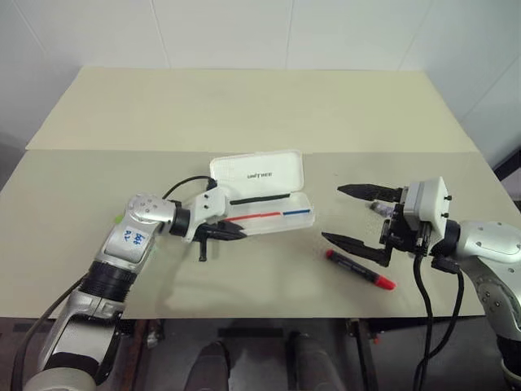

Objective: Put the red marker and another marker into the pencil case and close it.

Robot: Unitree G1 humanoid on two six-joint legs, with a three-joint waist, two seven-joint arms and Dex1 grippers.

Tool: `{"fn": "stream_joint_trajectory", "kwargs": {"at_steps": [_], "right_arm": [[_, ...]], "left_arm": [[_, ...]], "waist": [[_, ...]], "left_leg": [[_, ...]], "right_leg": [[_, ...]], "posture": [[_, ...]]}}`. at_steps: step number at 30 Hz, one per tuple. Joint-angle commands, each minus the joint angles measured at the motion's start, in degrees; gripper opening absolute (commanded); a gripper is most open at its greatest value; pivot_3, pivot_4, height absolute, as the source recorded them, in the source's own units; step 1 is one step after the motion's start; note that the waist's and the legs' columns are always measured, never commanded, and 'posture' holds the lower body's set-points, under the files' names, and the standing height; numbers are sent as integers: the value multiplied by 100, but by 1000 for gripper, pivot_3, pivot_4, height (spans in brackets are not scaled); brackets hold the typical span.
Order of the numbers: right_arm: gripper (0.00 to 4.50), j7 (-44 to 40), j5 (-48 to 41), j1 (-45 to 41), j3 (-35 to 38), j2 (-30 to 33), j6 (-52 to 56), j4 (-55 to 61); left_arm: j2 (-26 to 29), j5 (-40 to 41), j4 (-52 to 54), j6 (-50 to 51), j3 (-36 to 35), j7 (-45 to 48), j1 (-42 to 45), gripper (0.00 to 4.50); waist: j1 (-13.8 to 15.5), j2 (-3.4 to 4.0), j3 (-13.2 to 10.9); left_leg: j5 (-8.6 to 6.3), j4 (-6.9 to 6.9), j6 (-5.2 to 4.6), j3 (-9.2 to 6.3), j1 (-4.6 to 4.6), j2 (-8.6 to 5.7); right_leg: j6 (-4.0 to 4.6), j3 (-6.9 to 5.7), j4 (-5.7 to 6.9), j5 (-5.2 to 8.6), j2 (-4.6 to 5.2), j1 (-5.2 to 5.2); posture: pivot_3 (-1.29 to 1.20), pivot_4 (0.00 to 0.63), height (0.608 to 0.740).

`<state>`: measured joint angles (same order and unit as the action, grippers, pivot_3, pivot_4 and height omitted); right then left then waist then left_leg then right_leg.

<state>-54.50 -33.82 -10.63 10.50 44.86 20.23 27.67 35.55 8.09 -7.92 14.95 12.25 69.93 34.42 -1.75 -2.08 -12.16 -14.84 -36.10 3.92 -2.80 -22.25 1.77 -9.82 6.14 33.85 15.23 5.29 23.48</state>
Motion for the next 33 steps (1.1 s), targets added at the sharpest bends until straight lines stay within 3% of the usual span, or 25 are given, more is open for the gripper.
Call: {"fn": "stream_joint_trajectory", "kwargs": {"at_steps": [1,15,18,24,33], "right_arm": [[4500,4,-145,47,308,119,18,192],[4500,24,-307,430,567,295,266,465],[4500,17,-312,383,517,293,280,441],[4500,-41,-271,238,351,242,243,320],[4500,-160,-243,156,177,166,159,96]], "left_arm": [[157,99,271,-286,-32,220,-168,29],[144,83,417,-191,212,530,-321,29],[88,104,474,-58,229,480,-306,668],[74,131,581,-36,61,262,-230,2659],[480,650,1192,482,-581,195,-393,2659]], "waist": [[1,0,0],[15,0,0],[15,0,0],[6,0,0],[3,0,0]], "left_leg": [[0,-2,0,0,0,0],[0,-5,0,0,-1,0],[0,-5,0,0,-1,0],[0,-5,0,0,-1,0],[0,-3,0,0,-1,0]], "right_leg": [[1,0,0,0,1,0],[22,1,0,11,1,-2],[22,1,0,11,1,-2],[21,1,1,11,1,-2],[20,1,2,11,0,0]], "posture": [[0,150,740],[0,150,740],[0,150,740],[0,150,740],[0,150,740]]}}
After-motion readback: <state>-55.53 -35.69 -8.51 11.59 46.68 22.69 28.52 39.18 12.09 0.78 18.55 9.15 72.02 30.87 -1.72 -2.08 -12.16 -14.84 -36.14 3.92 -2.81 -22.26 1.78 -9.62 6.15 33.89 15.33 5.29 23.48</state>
